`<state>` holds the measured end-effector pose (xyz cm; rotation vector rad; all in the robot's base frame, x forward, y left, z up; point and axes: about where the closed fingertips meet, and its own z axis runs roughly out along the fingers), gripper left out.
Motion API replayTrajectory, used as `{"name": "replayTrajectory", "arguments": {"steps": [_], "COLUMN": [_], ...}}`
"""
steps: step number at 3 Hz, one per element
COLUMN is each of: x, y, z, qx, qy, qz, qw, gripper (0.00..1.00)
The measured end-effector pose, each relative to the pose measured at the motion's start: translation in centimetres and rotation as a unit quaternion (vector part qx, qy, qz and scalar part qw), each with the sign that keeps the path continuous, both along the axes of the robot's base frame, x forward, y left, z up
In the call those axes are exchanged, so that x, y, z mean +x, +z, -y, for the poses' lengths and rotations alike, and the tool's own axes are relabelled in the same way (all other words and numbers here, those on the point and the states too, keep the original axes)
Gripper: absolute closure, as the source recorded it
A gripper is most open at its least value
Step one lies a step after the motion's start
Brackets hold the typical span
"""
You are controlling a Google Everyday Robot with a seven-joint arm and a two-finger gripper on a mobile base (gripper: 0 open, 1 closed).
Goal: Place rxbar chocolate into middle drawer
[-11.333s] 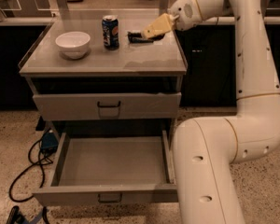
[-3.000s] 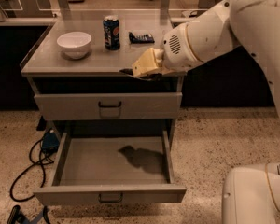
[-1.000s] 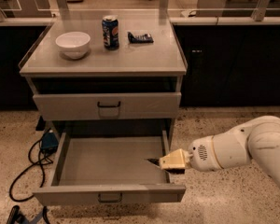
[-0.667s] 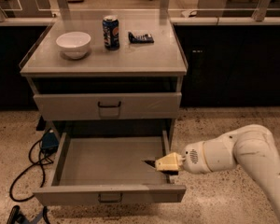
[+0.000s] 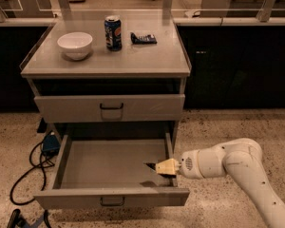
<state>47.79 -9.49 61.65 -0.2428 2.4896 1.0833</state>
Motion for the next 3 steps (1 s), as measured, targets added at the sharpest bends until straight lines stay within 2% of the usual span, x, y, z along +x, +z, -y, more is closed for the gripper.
{"name": "replayTrajectory", "arguments": {"steps": [1,2,3], "x": [-0.1,4.4,4.9], "y": [-1.9,-3.6,-3.6], "z": [-0.5,-2.3,-3.3], "qx": [-0.019,-0.013,-0.013], "qy": [0.011,0.024,0.036], "qz": [0.025,0.081,0.094], "qw": [0.9994,0.9964,0.9949], "gripper": [1.00,1.00,1.00]}}
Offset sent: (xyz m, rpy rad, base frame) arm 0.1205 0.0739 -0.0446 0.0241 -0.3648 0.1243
